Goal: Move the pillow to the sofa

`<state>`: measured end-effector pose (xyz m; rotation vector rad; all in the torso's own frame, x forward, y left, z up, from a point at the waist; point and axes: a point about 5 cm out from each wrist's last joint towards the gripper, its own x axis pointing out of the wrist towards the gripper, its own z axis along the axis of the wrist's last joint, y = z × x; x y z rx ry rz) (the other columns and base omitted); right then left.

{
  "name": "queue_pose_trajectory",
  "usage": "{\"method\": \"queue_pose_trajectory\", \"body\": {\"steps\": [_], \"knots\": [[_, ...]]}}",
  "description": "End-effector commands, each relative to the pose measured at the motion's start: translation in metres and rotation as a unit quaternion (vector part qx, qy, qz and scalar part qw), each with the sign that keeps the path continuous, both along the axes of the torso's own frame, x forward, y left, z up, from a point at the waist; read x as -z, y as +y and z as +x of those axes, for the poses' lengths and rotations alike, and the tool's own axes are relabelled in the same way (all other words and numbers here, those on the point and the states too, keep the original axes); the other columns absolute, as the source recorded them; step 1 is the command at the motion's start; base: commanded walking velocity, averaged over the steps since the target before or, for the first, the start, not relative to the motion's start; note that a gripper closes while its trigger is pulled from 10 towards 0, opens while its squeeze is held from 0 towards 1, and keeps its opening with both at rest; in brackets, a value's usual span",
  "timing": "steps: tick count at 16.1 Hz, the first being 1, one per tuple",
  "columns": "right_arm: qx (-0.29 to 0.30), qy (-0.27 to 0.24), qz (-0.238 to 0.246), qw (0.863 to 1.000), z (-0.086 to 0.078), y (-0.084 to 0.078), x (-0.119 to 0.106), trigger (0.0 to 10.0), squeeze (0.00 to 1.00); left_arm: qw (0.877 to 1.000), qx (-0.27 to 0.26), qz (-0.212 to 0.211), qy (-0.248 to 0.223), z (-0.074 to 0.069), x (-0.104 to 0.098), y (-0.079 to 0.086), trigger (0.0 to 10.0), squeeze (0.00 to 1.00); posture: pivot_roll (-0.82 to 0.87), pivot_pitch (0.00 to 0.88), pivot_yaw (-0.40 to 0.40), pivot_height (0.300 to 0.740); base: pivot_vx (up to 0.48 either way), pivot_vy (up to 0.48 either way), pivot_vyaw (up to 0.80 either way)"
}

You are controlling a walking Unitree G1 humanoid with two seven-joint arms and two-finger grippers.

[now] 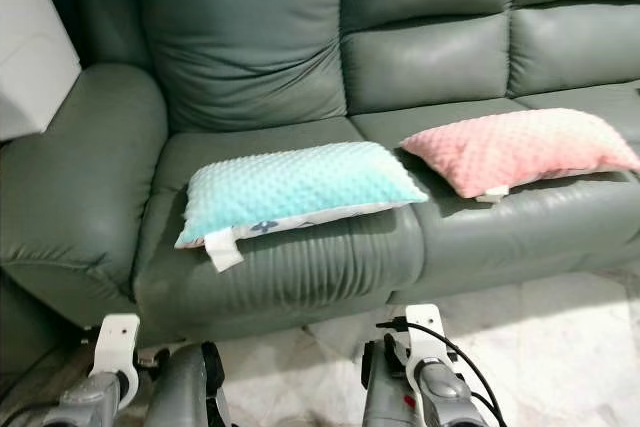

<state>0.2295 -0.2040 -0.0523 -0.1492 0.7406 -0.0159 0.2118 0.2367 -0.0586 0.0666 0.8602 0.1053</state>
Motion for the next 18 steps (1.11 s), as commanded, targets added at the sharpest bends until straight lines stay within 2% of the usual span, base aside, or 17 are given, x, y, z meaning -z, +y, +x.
{"method": "queue_pose_trajectory", "body": {"steps": [1, 2, 7, 14, 18], "knots": [[-0.001, 0.038, -0.006, 0.999, -0.015, -0.004, 0.01, 10.0, 0.0, 1.0, 0.002, 0.009, 0.011, -0.004, 0.002, 0.003, 10.0, 0.0, -0.16, 0.0, 0.046, 0.622, 0.0, 0.0, 0.0], [0.002, 0.049, -0.011, 0.999, -0.022, -0.007, 0.013, 10.0, 0.0, 1.0, 0.002, 0.007, 0.015, -0.007, 0.003, 0.003, 10.0, 0.0, -0.16, 0.0, 0.048, 0.637, 0.0, 0.0, 0.0], [0.006, 0.062, -0.013, 0.998, -0.029, -0.012, 0.017, 10.0, 0.0, 1.0, 0.01, 0.009, 0.019, -0.007, 0.005, 0.0, 10.0, 0.0, -0.16, 0.0, 0.048, 0.677, 0.0, 0.0, 0.0], [0.002, 0.065, -0.014, 0.998, -0.026, -0.013, 0.015, 10.0, 0.0, 1.0, 0.004, 0.014, 0.025, -0.008, 0.005, 0.0, 10.0, 0.0, -0.17, 0.0, 0.048, 0.74, 0.0, 0.0, 0.0], [-0.002, 0.069, -0.019, 0.997, -0.028, -0.016, 0.016, 10.0, 0.0, 1.0, 0.004, 0.018, 0.025, -0.008, 0.005, -0.001, 10.0, 0.0, -0.17, 0.0, 0.042, 0.74, 0.0, 0.0, 0.0]]}}
